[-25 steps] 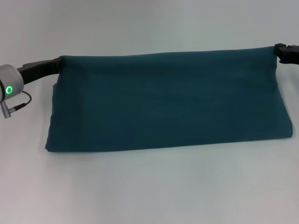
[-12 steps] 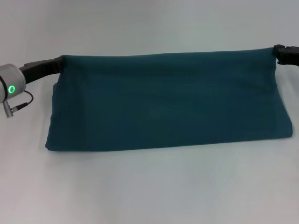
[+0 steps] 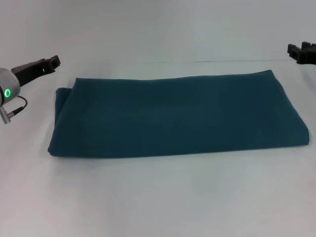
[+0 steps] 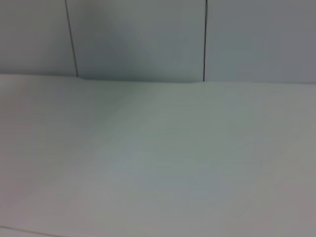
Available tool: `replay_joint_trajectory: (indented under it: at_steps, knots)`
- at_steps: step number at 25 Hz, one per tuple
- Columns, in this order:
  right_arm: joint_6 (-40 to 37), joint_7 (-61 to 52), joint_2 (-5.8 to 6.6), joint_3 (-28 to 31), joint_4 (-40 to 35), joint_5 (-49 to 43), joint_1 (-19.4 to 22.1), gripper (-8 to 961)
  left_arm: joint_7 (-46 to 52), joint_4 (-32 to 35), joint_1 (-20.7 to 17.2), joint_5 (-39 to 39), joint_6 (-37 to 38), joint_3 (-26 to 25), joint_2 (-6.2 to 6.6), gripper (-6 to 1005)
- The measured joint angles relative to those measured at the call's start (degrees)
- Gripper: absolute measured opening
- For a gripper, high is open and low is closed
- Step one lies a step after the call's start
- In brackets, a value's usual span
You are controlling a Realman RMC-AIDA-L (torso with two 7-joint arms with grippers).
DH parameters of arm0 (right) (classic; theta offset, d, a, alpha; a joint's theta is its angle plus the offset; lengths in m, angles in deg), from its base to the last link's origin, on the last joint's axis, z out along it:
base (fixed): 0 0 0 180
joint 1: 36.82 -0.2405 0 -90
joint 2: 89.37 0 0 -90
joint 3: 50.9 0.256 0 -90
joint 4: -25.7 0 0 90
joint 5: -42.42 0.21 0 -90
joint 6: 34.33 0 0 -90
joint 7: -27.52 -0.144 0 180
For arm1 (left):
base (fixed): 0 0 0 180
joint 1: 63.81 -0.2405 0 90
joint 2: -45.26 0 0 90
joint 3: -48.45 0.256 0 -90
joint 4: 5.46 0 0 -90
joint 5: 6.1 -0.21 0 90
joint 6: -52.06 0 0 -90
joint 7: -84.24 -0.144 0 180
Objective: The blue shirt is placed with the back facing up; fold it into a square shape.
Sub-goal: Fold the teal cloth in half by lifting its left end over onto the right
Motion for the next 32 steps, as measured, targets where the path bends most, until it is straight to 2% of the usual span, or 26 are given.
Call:
replay_joint_trajectory:
  at_steps: [2, 7, 12, 15, 17, 21, 24, 32]
  knots:
    - [-0.4, -0.1, 0.18, 0.0, 0.0, 0.2, -0.2, 364, 0.0, 0.1, -0.3, 0.1, 0.0, 0.0, -0.10, 297]
    - [-3.5, -1.3, 0.60, 0.0, -0.1, 0.5, 0.2, 503, 0.0, 0.5, -1.4, 0.5, 1.8, 0.1, -0.10, 412]
    - [-11.3, -4.8, 1.30, 0.0, -0.3, 0.3, 2.4, 638, -0.1, 2.6, -4.1, 0.8, 14.0, 2.5, 0.26, 527]
    - [-18.1, -7.7, 1.44, -0.5, -2.1, 0.3, 4.8, 710, 0.0, 6.5, -6.4, 1.1, 21.1, 3.2, -0.73, 766]
    - [-23.0, -9.9, 0.97, -1.2, -4.8, 0.3, 7.0, 758, 0.4, 9.2, -8.1, 1.8, 25.3, 3.2, -1.62, 793]
    - [-32.0, -14.5, -0.01, -2.2, -10.6, 0.3, 10.9, 757, 1.2, 11.6, -11.6, 5.0, 32.1, 3.3, -2.13, 848]
    - [-37.1, -17.8, -0.36, -2.3, -13.6, 0.3, 13.3, 755, 1.6, 11.8, -13.8, 6.7, 35.3, 3.3, -2.15, 849]
    - [-43.3, -23.2, 0.81, -3.2, -15.1, 0.1, 17.1, 752, 1.6, 12.8, -17.8, 7.3, 40.9, 3.2, -2.27, 848]
